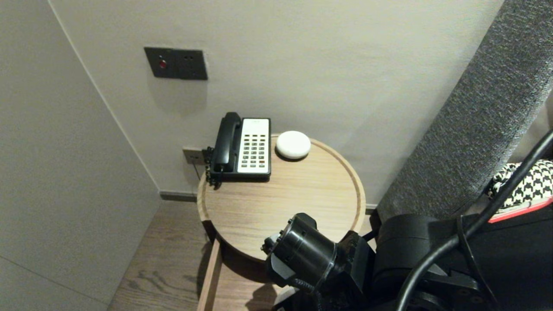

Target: Put the remote controls on the table in the drawer one by one

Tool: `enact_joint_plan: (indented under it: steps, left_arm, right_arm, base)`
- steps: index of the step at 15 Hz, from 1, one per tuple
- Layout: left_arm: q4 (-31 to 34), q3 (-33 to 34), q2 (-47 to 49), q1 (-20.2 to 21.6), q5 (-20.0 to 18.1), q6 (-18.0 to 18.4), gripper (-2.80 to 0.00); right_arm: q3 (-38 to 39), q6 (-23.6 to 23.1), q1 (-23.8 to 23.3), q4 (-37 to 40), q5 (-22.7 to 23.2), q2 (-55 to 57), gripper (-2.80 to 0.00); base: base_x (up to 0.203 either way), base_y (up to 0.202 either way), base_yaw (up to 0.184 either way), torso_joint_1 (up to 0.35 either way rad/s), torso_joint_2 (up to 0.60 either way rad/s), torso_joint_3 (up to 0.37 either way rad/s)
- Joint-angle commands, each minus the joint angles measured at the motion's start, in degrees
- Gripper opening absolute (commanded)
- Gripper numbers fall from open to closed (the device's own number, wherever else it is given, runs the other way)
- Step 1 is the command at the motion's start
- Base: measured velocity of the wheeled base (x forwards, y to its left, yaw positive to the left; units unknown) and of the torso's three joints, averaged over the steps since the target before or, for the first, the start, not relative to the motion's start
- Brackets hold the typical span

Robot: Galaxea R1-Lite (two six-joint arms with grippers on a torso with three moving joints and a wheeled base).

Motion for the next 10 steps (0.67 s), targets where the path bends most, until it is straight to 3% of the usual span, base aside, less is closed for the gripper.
enact_joint_plan:
  steps: [1,4,10]
  left_arm:
    - [0.00,0.00,-0.02,0.01,0.04,-0.01,-2.80]
    - [0.00,0.00,-0.02,0.01,0.04,-0.01,-2.80]
    - [0.00,0.00,-0.02,0.01,0.04,-0.01,-2.80]
  right_arm:
    - [-0.19,0.15,-0.16,0.01,0.44,0.95,-2.80]
    - [-0.81,0.13,-0.68,0.00,3.50,1.98,-2.80]
    - [-1.23,0.21,-1.08,-2.81,3.32,4.46,-2.80]
  base:
    - [0.000,0.000,0.000,0.000,0.00,0.000]
    - [0.000,0.000,0.000,0.000,0.00,0.000]
    - [0.000,0.000,0.000,0.000,0.00,0.000]
